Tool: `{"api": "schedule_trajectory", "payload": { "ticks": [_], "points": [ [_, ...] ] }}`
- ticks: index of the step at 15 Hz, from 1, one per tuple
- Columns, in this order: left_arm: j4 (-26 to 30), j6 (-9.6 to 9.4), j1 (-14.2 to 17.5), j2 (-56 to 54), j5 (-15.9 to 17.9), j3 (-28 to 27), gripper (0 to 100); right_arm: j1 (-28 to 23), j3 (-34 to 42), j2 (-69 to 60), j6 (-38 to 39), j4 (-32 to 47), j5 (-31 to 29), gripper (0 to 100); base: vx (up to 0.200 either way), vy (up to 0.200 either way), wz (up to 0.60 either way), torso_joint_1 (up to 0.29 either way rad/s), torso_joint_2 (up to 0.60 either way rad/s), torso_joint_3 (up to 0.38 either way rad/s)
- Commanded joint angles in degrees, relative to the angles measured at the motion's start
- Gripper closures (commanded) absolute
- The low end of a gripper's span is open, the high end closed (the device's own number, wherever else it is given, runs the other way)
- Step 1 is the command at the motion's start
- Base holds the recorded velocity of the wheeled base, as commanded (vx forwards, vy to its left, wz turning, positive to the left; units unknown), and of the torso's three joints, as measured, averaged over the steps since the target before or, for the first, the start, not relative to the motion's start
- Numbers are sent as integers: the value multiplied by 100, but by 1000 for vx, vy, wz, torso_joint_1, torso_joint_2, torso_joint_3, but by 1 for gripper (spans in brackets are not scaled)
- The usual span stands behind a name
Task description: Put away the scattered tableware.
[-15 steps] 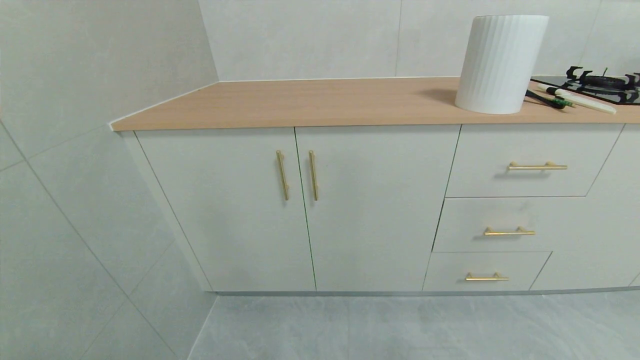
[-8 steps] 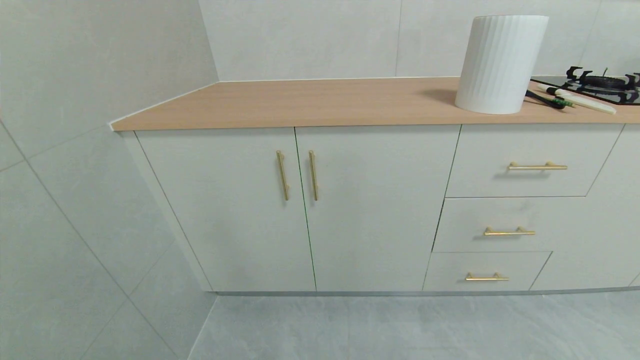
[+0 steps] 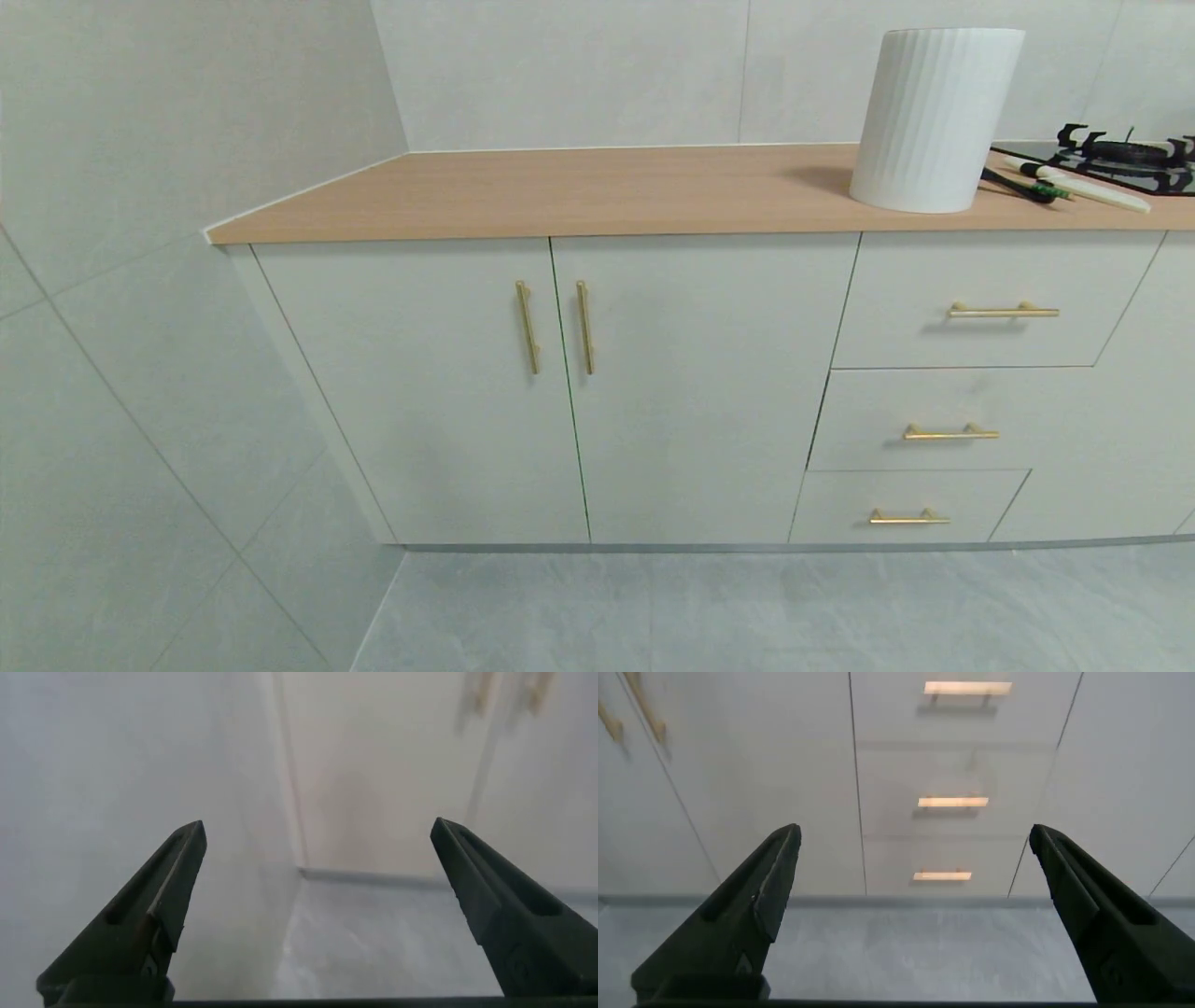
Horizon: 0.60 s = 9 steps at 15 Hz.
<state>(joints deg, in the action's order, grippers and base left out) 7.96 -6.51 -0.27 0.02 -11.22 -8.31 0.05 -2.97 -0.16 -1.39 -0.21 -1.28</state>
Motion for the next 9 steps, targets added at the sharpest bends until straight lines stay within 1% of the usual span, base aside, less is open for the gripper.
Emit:
{"api": "schedule_trajectory", "payload": {
  "ticks": [1, 2, 3, 4, 6, 7, 9],
  "points": [
    [-321, 9, 0, -2, 322, 489, 0, 4, 289, 16, 7, -6, 23, 0, 0, 0, 0, 0, 0, 0],
    [-453, 62, 0, -2, 550, 541, 0, 4, 289, 16, 7, 3, 40, 0, 0, 0, 0, 0, 0, 0],
    [-488, 185, 0, -2, 726, 568, 0, 4, 289, 16, -2, 3, 49, 0, 0, 0, 0, 0, 0, 0],
    [-488, 220, 0, -2, 867, 568, 0, 4, 289, 16, -2, 3, 66, 0, 0, 0, 0, 0, 0, 0],
    [-497, 255, 0, -2, 1332, 568, 0, 4, 289, 16, 7, 3, 66, 0, 0, 0, 0, 0, 0, 0],
    [-497, 299, 0, -2, 1412, 568, 0, 4, 289, 16, -2, 3, 66, 0, 0, 0, 0, 0, 0, 0],
    [-497, 581, 0, -2, 1438, 568, 0, 4, 289, 16, 34, 3, 66, 0, 0, 0, 0, 0, 0, 0]
  ]
}}
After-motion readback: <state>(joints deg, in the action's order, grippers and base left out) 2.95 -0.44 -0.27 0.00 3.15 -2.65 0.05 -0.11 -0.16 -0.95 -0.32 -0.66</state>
